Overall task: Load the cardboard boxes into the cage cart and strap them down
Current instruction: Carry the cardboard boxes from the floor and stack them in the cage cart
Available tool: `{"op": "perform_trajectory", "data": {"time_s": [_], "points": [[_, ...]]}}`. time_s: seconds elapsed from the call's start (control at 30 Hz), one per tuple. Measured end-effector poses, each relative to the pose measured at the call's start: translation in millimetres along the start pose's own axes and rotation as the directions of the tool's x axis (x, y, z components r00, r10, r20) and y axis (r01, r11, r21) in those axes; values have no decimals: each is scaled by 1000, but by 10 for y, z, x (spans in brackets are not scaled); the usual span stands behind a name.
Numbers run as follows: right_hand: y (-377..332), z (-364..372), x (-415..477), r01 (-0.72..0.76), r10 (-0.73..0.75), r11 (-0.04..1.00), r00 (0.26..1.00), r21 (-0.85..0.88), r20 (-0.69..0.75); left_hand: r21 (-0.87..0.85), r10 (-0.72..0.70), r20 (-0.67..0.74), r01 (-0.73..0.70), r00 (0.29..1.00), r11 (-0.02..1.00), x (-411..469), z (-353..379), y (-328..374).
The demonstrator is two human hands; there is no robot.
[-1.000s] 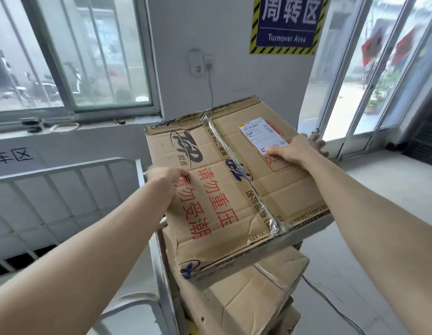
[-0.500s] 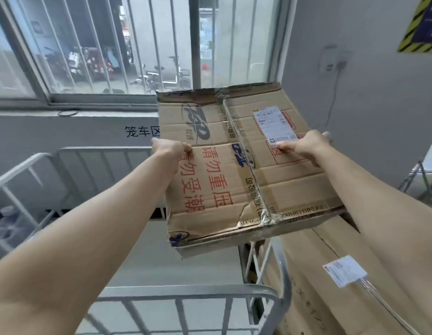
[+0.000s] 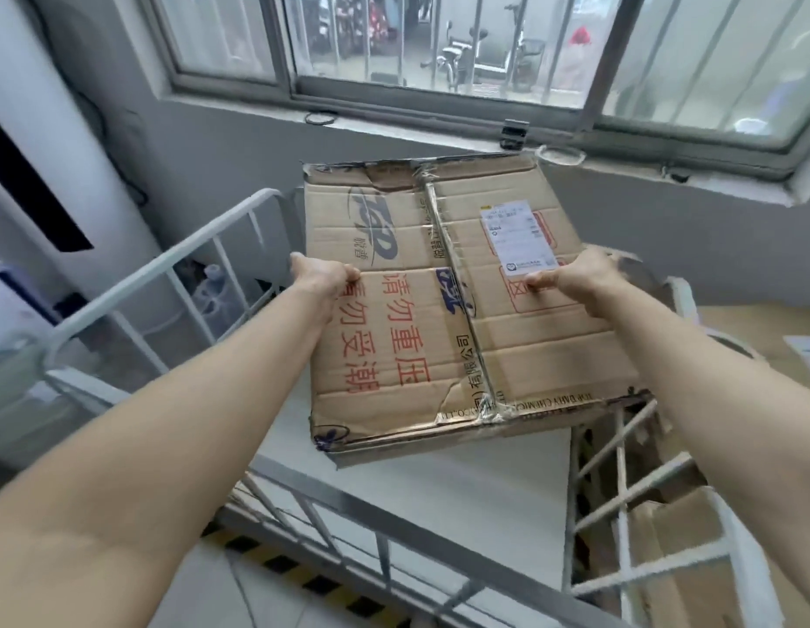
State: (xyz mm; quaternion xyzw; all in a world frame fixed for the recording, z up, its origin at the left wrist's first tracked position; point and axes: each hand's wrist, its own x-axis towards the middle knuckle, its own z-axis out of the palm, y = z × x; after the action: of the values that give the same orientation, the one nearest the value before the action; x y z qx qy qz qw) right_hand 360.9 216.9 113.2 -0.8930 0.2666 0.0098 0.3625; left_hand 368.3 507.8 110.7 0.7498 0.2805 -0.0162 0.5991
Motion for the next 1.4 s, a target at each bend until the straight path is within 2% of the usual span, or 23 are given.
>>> {"op": "perform_trajectory", "data": {"time_s": [0.2,0.37,0.57,0.8,0.97,1.13,1.23,1.4], "points": [[-383,806,524,32,-26,999,991,-38,131,-26,-20,-134,17,991,1000,722,-251,-154],[-718,1391,829,25,-11,997,983,-70,184,-28,-63,-126,60,990,998,1321,-436,-228],[-1022,2159,1178,-93,120,989,962,-119,245,51,-124,-71,128,990,990,2519,-560,-409],[-1165,3359,1516,-343,361,932,866,-113,346,269,-159,42,142,986,953,4129,-608,-848],[-1146,4175,1783,-476,442,879,794,-24,416,398,-217,131,149,967,905,5059,-548,-1247],[-983,4932,1990,-549,495,835,737,-19,459,517,-244,193,113,950,849,5780,-435,-1797],[-775,5328,2114,-632,556,775,676,-7,485,555,-297,219,132,929,821,6103,-364,-2124],[-605,5818,2313,-677,597,736,634,-19,492,536,-332,212,175,919,826,6531,-208,-2535]]}}
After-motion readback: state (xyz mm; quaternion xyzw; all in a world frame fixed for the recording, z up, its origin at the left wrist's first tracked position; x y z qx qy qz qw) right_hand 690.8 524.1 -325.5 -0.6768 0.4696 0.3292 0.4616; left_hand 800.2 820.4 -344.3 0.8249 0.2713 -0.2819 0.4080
